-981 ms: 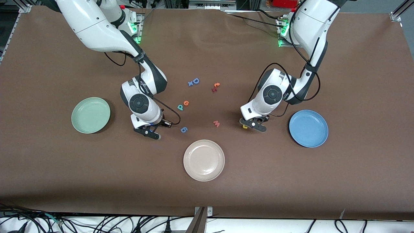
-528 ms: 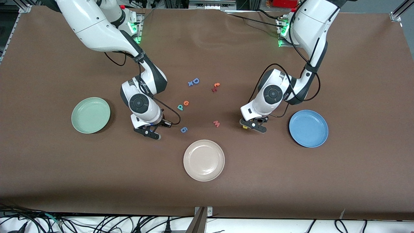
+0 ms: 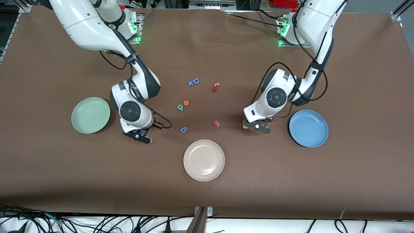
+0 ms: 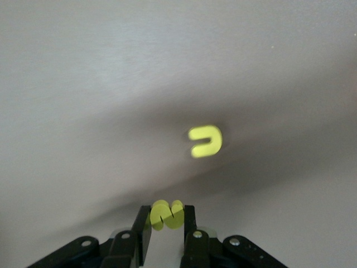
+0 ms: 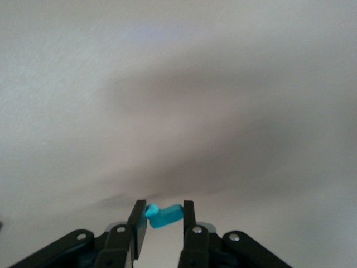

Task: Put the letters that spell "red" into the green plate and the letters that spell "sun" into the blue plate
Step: 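Carry the teal letter to the green plate while the left gripper drops yellow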

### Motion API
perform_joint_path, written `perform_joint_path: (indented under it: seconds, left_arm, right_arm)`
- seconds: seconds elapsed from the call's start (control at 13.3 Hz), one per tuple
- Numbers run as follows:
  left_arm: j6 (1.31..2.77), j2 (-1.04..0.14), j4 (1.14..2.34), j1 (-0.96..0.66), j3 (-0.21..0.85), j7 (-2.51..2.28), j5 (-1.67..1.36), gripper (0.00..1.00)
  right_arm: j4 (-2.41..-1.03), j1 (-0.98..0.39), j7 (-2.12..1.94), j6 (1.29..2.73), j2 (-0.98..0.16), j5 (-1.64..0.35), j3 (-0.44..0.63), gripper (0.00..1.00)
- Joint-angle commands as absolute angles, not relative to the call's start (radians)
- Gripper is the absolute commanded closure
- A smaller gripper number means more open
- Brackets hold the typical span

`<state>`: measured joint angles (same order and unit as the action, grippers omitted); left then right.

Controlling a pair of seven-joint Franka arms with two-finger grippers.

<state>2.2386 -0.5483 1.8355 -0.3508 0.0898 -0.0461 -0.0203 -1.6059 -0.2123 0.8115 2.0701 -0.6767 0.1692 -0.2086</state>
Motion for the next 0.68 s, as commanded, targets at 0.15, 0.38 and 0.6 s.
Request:
perform_joint_path:
  seconds: [0.15, 0.38, 0.6]
  left_arm:
    - [2.088, -0.499, 1.790, -0.194, 0.091, 0.275, 0.005, 0.86]
    - [2.092, -0.505, 1.784, -0.085, 0.089, 0.425, 0.105, 0.86]
    - [2.100, -0.531, 1.792, -0.043, 0.089, 0.446, 0.123, 0.84]
  right_arm:
    - [-1.597, -0.057, 0.478, 1.867, -0.595, 0.155, -0.216, 0.78]
    - [-1.601, 0.029, 0.272, 1.781, -0.572, 0.156, -0.187, 0.77]
    - [-1.627, 0.038, 0.044, 1.798, -0.577, 0.156, -0.069, 0.77]
